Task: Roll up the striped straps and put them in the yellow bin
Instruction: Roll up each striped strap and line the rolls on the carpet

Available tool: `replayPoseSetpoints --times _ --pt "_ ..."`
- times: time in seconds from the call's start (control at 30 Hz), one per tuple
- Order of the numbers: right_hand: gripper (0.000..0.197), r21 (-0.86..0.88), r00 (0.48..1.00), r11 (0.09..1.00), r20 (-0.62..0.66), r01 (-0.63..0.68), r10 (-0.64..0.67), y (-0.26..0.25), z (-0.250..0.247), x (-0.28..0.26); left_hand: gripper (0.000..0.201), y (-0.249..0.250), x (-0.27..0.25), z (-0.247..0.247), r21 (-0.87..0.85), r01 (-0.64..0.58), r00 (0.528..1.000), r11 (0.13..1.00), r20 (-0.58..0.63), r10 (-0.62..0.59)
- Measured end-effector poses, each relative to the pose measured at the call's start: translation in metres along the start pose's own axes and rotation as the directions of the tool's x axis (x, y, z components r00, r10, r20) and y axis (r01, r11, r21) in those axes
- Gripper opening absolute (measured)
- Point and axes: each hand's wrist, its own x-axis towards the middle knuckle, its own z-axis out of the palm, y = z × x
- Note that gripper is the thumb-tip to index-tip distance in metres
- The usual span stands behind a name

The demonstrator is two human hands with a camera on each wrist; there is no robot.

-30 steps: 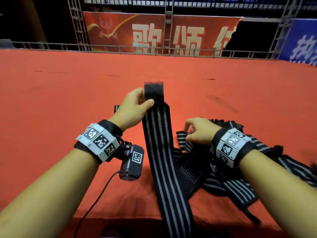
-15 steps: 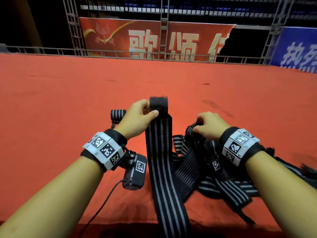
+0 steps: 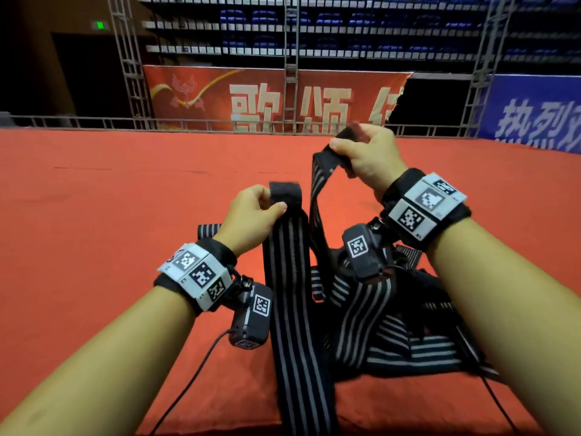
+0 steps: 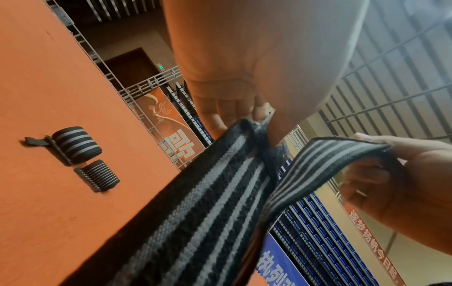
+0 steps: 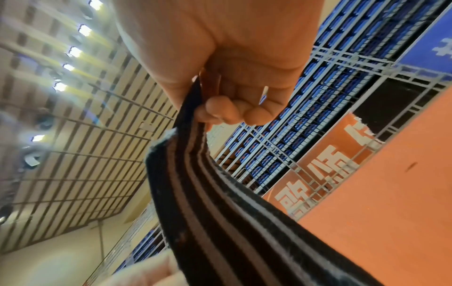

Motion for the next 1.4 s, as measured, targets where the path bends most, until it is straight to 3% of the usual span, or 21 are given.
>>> replayPoseSetpoints --times 0.1,0.23,0.33,0.4,0.5,0.63,0.7,0.8,0.93,1.03,1.1,1.17,1.27,1.4 --pt "0.009 0.034 0.989 0.999 0.15 0.002 -0.007 -0.01 0.015 -0.013 0.019 0.006 0.002 -0.001 0.009 -0.047 0.998 0.999 -0.05 0.048" --pt "0.011 0.172 0.915 0.964 0.384 -0.201 0.122 -0.004 0.029 -0.042 0.023 0.009 0.0 -0.003 -0.06 -0.058 0.998 0.996 -0.04 0.056" --pt "0.036 0.315 0.832 0.887 0.541 -0.336 0.123 0.006 0.027 -0.054 0.035 0.009 -0.007 -0.007 -0.093 -0.048 0.999 0.995 -0.012 0.047" --pt "0.052 0.347 0.809 0.872 0.581 -0.344 0.088 0.013 0.024 -0.058 0.026 0.008 -0.011 -0.009 -0.118 -0.06 0.998 0.991 0.008 0.061" --pt "0.041 0.214 0.851 0.966 0.524 -0.148 0.014 0.015 0.022 -0.061 0.006 0.01 -0.017 -0.011 -0.191 -0.054 0.996 0.98 0.061 0.066" --pt "0.015 0.14 0.92 0.99 0.383 0.036 -0.087 0.01 0.02 -0.063 0.017 0.013 -0.021 -0.014 -0.233 -0.059 0.996 0.971 0.046 0.072" --pt "0.013 0.092 0.946 0.991 0.304 0.093 -0.117 0.008 0.015 -0.063 0.02 0.011 -0.022 -0.017 -0.221 -0.075 0.997 0.972 -0.003 0.077" --pt "0.037 -0.067 0.965 0.982 0.208 0.178 -0.16 0.005 0.015 -0.065 0.023 0.011 -0.023 -0.019 -0.236 -0.105 0.994 0.966 -0.028 0.101" --pt "0.032 0.137 0.974 0.99 0.225 -0.023 -0.008 0.011 0.037 -0.073 0.019 0.02 -0.033 -0.014 -0.304 -0.129 0.988 0.944 0.037 0.147" --pt "0.025 0.24 0.978 0.965 0.2 -0.107 0.059 0.019 0.045 -0.075 0.004 0.024 -0.039 -0.012 -0.331 -0.14 0.983 0.933 0.065 0.171" --pt "0.013 0.27 0.974 0.952 0.208 -0.147 0.091 0.019 0.046 -0.076 0.019 0.022 -0.039 -0.014 -0.332 -0.138 0.984 0.933 0.057 0.166" --pt "0.018 0.278 0.968 0.946 0.227 -0.167 0.104 0.018 0.046 -0.078 0.026 0.02 -0.037 -0.016 -0.308 -0.134 0.986 0.942 0.049 0.157" --pt "0.028 0.277 0.972 0.949 0.215 -0.15 0.091 0.016 0.049 -0.079 0.011 0.019 -0.038 -0.016 -0.32 -0.132 0.987 0.938 0.05 0.156" --pt "0.034 0.229 0.989 0.969 0.129 -0.096 0.068 0.016 0.054 -0.077 0.025 0.02 -0.04 -0.012 -0.36 -0.126 0.984 0.925 0.071 0.162"
